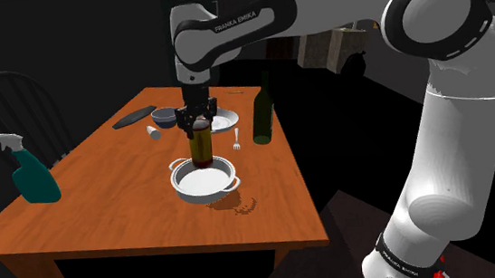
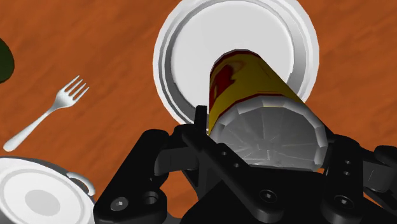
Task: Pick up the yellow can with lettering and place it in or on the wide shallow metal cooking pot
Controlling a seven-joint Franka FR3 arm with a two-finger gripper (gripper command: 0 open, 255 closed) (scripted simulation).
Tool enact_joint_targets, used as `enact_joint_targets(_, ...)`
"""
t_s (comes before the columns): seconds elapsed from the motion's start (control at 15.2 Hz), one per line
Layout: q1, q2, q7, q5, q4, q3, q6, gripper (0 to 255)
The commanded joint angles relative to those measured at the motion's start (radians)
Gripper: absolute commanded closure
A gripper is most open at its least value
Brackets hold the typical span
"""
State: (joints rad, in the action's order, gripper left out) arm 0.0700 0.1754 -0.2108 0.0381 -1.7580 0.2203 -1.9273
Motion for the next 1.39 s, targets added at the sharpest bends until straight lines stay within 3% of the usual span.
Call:
enact_joint_targets(0.0, -0.001, 0.005, 0.001, 0.001, -0.021, -0.001, -0.027, 255)
enact_joint_targets(0.4, 0.0, 0.028, -0.004, 0.008, -0.079, -0.002, -0.108, 255)
enact_joint_targets(0.92, 0.0, 0.028, -0.004, 0.008, -0.079, -0.002, -0.108, 255)
enact_joint_targets(0.99, 0.0, 0.028, -0.004, 0.008, -0.08, -0.002, -0.109, 0)
enact_joint_targets(1.32, 0.0, 0.028, -0.004, 0.008, -0.079, -0.002, -0.109, 0)
